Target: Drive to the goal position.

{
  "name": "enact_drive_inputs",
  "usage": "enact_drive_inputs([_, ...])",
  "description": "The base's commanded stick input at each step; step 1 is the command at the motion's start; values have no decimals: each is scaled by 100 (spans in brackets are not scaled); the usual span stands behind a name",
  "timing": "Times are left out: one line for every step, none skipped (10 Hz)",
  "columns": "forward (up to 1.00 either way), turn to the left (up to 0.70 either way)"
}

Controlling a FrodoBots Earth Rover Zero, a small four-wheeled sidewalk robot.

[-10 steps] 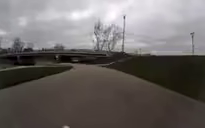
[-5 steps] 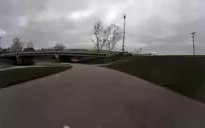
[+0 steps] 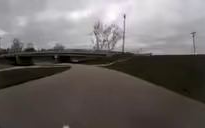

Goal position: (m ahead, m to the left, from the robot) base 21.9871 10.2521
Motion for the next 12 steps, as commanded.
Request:
enact_drive_inputs([100, 0])
enact_drive_inputs([100, 0])
enact_drive_inputs([100, 0])
enact_drive_inputs([100, 0])
enact_drive_inputs([100, 0])
enact_drive_inputs([100, 0])
enact_drive_inputs([100, 0])
enact_drive_inputs([100, 0])
enact_drive_inputs([100, 0])
enact_drive_inputs([100, 0])
enact_drive_inputs([100, 0])
enact_drive_inputs([100, 0])
